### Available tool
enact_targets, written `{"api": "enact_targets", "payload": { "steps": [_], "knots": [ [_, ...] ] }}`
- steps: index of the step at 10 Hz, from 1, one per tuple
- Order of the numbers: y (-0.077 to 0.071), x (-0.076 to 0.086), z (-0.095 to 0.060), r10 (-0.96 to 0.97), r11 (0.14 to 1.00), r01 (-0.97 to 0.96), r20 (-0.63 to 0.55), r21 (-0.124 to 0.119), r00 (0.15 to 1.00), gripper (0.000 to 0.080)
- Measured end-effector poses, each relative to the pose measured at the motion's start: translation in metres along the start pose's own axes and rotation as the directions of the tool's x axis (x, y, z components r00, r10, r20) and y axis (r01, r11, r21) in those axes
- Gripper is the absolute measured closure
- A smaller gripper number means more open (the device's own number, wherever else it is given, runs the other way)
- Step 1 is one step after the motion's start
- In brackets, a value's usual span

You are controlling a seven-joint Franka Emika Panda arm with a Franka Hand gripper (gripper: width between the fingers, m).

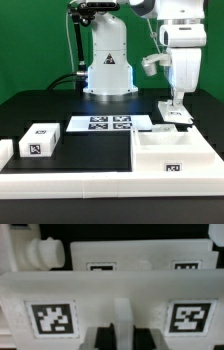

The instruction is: Assemble cabinet

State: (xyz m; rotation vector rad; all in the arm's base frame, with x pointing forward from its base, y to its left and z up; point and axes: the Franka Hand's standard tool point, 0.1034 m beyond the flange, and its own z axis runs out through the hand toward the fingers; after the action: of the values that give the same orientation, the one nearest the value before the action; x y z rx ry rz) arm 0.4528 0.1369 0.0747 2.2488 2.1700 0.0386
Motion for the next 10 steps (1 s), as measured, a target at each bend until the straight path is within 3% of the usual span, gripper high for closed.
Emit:
{"api": "enact_targets", "payload": {
  "steps": [6,10],
  "knots": [
    [-0.005,-0.001,0.012,0.006,1.0,-0.006,-0.003,0.021,1.0,0.0738],
    [-0.001,0.0,0.013,0.008,1.0,-0.008,-0.006,0.019,1.0,0.0738]
  ]
}}
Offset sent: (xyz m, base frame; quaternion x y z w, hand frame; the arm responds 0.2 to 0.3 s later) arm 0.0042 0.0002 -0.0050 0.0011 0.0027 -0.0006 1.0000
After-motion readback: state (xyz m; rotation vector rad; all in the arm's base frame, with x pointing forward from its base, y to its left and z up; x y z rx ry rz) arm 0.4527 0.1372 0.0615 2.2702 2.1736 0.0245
